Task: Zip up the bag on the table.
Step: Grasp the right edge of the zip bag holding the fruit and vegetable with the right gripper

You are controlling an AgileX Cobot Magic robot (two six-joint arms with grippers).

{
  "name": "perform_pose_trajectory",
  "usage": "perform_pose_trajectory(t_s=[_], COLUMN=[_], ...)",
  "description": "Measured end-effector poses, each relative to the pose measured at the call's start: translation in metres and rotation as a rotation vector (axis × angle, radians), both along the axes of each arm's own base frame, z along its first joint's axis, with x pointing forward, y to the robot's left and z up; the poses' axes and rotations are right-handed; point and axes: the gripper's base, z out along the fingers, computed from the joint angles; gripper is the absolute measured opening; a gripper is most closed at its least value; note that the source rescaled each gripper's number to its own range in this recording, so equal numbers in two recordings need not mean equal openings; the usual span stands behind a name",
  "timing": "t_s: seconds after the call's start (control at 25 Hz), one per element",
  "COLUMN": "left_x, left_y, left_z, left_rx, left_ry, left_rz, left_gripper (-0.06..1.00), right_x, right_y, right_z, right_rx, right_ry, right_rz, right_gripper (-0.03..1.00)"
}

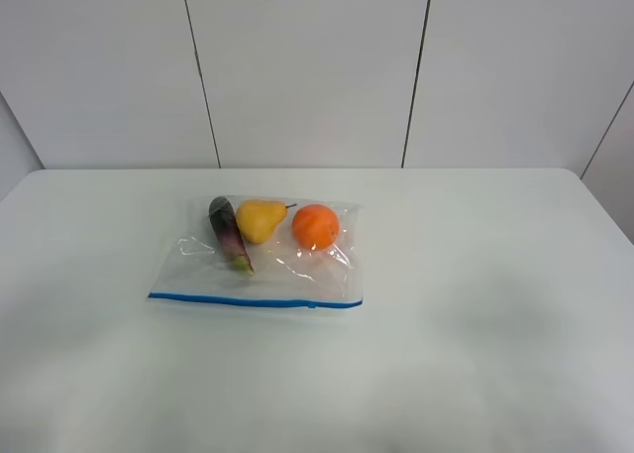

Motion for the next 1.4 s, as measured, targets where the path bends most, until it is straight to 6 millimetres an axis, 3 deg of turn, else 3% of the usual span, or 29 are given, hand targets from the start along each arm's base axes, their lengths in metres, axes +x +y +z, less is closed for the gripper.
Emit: perform_pose_trajectory(t_s=[0.28, 0.44, 0.64, 0.84, 0.96, 1.08, 1.24, 1.4], left_x=[0.0, 0.0, 0.0, 0.0, 0.0, 0.0, 0.0, 0.0], left_y=[0.0, 0.0, 0.0, 0.0, 0.0, 0.0, 0.0, 0.0], left_z=[0.0, 0.0, 0.0, 0.0, 0.0, 0.0, 0.0, 0.0], left_rx=[0.0, 0.0, 0.0, 0.0, 0.0, 0.0, 0.0, 0.0], left_ry=[0.0, 0.0, 0.0, 0.0, 0.0, 0.0, 0.0, 0.0], left_rz=[0.0, 0.0, 0.0, 0.0, 0.0, 0.0, 0.0, 0.0], left_gripper=[1.0, 1.0, 1.0, 1.0, 1.0, 1.0, 1.0, 1.0], right_x=[0.001, 0.017, 0.075, 0.148, 0.193, 0.233, 0.271, 0.292], right_y=[0.0, 0.0, 0.003, 0.012, 0.019, 0.028, 0.043, 0.065], right_z=[0.003, 0.028, 0.056, 0.06, 0.047, 0.02, -0.022, -0.061], right_rx=[0.013, 0.056, 0.092, 0.202, 0.264, 0.35, 0.496, 0.577], right_ry=[0.002, 0.06, 0.259, 0.47, 0.584, 0.693, 0.813, 0.895], right_rz=[-0.009, -0.03, -0.023, 0.009, 0.047, 0.104, 0.193, 0.277], right_gripper=[1.0, 1.0, 1.0, 1.0, 1.0, 1.0, 1.0, 1.0])
